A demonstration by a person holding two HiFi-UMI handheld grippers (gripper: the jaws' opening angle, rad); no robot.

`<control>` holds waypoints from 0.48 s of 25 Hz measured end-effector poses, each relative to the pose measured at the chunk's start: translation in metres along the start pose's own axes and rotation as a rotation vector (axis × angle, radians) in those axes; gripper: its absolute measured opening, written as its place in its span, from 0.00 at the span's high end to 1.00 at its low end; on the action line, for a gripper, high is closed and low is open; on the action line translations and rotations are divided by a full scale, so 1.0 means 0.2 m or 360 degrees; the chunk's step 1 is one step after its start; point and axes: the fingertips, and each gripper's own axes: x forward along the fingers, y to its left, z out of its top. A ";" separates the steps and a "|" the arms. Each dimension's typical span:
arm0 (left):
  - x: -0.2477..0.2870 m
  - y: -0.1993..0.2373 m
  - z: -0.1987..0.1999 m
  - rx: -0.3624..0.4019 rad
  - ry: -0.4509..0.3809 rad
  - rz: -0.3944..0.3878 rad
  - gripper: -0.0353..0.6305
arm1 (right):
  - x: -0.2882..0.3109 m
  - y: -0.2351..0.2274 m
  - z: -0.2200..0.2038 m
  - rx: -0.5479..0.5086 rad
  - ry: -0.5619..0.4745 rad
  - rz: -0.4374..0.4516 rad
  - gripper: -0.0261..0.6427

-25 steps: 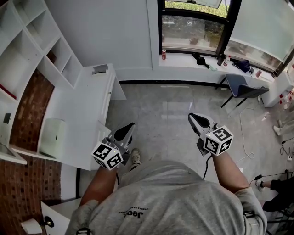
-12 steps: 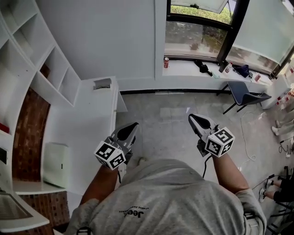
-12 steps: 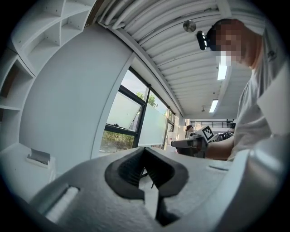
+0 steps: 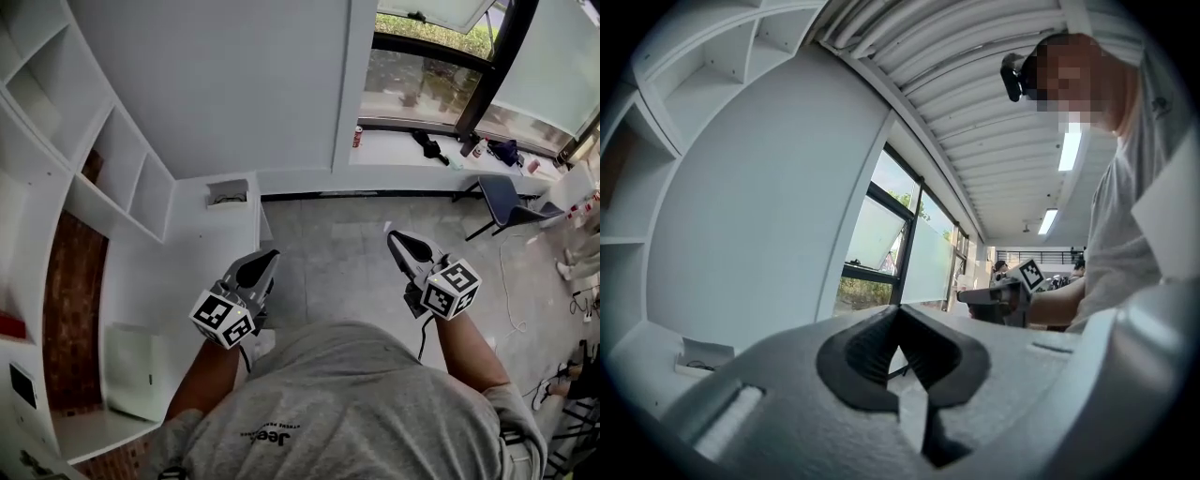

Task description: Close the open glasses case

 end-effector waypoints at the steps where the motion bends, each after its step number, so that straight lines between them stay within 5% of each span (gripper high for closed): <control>1: 0.01 0.04 0.00 -0.0013 -0.0001 0.0007 0.95 | 0.04 -0.01 0.00 0.0001 0.0011 0.0003 0.95; 12: 0.28 0.33 -0.05 -0.0037 0.0057 0.0126 0.95 | 0.41 -0.40 0.02 0.0056 0.0018 0.0109 0.94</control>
